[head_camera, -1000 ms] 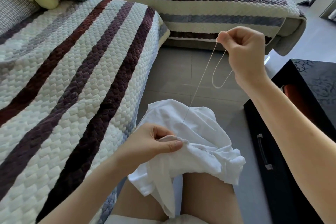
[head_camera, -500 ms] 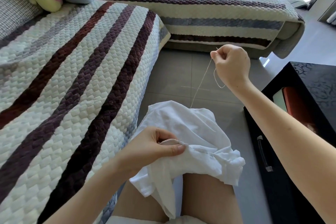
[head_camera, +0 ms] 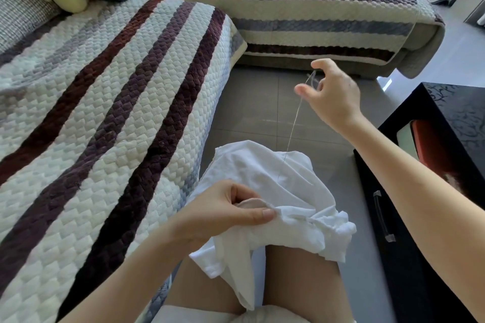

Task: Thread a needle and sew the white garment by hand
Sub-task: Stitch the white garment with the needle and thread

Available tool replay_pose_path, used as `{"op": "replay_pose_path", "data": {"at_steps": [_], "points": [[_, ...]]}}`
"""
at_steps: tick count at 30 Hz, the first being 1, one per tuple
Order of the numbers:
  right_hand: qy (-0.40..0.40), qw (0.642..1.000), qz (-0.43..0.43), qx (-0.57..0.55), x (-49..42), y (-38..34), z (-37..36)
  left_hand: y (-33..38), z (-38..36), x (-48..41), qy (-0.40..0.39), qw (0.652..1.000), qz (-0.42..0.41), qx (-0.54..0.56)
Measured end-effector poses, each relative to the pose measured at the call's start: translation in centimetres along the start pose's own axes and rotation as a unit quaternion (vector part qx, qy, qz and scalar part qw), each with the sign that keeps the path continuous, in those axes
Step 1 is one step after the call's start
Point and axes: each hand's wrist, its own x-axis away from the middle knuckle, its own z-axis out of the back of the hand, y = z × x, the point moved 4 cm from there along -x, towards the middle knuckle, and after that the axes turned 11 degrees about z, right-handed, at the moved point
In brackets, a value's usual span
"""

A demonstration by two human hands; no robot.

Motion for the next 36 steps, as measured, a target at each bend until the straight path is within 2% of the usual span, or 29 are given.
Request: {"op": "replay_pose_path", "data": {"at_steps": [3,7,12,17,30,36], "points": [[-0.095,0.989,0.003,-0.112,3.9,-2.0,-0.1,-0.2,0.3,0.0,0.003,0.999,-0.014,0.043],[-0.166,0.947,0.036,-0.274,10.2,-4.2,0.1,-0.5,0.6,-0.1,0.009,0.998,-0.017,0.060],[-0.242,0.915,0.090,-0.310,14.4,-4.6,-0.9,-0.9,1.0,-0.6,0.019,0.998,-0.005,0.060],[-0.240,0.920,0.092,-0.296,14.7,-4.7,-1.3,-1.0,1.2,-0.7,0.017,0.998,0.002,0.058],[-0.275,0.895,0.083,-0.341,14.8,-5.4,-2.0,-1.2,1.6,-1.2,-0.006,0.995,0.009,0.102],[-0.254,0.904,0.075,-0.336,14.5,-5.3,-1.9,-1.0,1.9,-1.0,0.013,0.995,-0.001,0.098]]}}
